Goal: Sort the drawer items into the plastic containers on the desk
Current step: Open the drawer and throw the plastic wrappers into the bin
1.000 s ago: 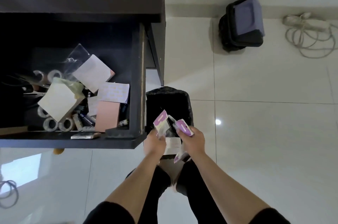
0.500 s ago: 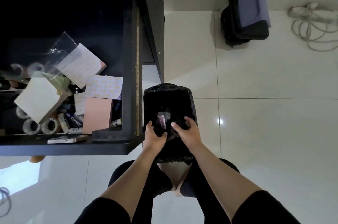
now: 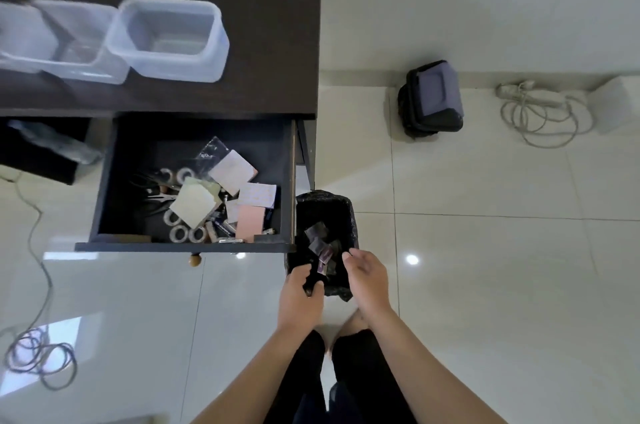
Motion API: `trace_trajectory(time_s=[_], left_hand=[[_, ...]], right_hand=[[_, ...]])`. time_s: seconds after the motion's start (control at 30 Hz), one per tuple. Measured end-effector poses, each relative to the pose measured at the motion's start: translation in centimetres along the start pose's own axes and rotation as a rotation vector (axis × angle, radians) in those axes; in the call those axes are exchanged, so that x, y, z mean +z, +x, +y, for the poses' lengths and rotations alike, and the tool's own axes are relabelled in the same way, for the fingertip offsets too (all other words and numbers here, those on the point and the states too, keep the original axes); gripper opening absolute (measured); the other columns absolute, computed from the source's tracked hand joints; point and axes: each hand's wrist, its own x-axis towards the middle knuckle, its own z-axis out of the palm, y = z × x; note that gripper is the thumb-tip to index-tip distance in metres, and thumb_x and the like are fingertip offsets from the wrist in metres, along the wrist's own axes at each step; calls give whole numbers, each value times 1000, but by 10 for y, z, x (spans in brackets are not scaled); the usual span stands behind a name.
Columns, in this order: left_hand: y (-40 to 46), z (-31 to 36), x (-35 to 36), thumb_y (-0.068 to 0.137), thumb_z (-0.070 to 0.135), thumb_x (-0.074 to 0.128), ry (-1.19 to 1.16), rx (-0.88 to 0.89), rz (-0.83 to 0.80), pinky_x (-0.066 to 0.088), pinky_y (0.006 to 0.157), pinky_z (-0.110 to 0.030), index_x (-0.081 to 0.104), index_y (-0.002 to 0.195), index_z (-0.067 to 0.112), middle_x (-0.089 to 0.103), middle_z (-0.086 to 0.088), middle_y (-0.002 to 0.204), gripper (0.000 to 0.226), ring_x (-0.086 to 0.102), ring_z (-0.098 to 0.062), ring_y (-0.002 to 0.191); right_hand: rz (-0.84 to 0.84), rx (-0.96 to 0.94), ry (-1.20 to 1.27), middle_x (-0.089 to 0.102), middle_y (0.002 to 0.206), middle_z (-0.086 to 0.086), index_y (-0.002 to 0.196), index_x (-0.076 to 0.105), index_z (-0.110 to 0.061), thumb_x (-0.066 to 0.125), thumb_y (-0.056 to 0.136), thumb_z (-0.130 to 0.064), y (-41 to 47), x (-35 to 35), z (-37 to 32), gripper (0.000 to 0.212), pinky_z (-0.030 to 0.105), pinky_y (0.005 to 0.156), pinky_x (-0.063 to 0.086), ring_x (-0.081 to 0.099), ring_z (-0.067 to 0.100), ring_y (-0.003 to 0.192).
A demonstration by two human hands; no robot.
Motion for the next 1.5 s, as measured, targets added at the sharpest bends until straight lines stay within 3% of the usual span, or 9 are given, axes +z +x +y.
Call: trace_trajectory(time_s=[0.07,0.27,0.43,0.6,0.87,1.03,1.2,1.3,1.5], left_hand=[[-19,9,-18,91,18,56,-43,71,75,37,85,-12,51,126,17,55,5,124,35,51,-11,118],[-28,30,-82,90,16,57,-188,185,362,49,89,-28,58,107,20,62,9,104,18,58,-5,100],[10,33,-150,90,15,56,-207,197,450,47,77,-18,59,110,14,62,4,105,20,60,-10,98],[68,16,-220,90,20,56,-111,155,393,44,85,-25,56,115,16,57,2,119,25,55,-12,109],[158,7,-285,86,25,62,88,158,218,40,88,-23,54,122,18,52,-3,125,38,51,-12,105],[206,17,-296,84,31,61,301,165,80,41,103,-40,45,134,23,40,-7,141,53,40,-31,127],[239,18,-295,83,41,61,592,154,-108,30,111,-48,39,138,36,31,-2,149,59,33,-32,133],[249,19,-292,79,46,64,655,166,-144,32,106,-47,41,135,40,34,0,144,62,35,-30,129],[252,21,-293,74,44,68,655,162,-97,29,104,-50,43,133,36,44,-1,138,64,35,-29,129]], right_hand=[[-5,-84,23,64,96,-12,110,62,-16,58,91,-24,-18,5,-23,21,6,60,46,60,-6,84],[-91,-324,-4,68,92,-3,100,66,-15,61,89,-21,-39,49,-81,13,16,76,51,63,8,88],[-161,-427,-87,66,92,-1,101,65,-14,61,88,-19,-33,96,-113,14,6,68,46,62,6,84],[-182,-360,-171,63,95,-6,104,63,-20,61,87,-23,-21,147,-122,17,15,70,48,60,5,81],[-115,-340,-388,53,117,-3,116,57,-19,66,85,-23,23,229,-128,32,24,90,44,54,14,105],[-12,-319,-604,37,134,5,129,50,-29,66,83,-28,55,268,-136,49,31,95,41,35,24,123],[7,-237,-780,21,146,5,133,47,-38,67,80,-38,77,291,-137,56,46,102,41,25,32,131],[56,-217,-723,27,140,9,128,55,-29,70,80,-29,86,298,-135,51,42,102,42,36,31,126],[106,-225,-624,48,124,12,110,68,-15,66,78,-1,95,293,-140,34,6,85,30,40,7,89]])
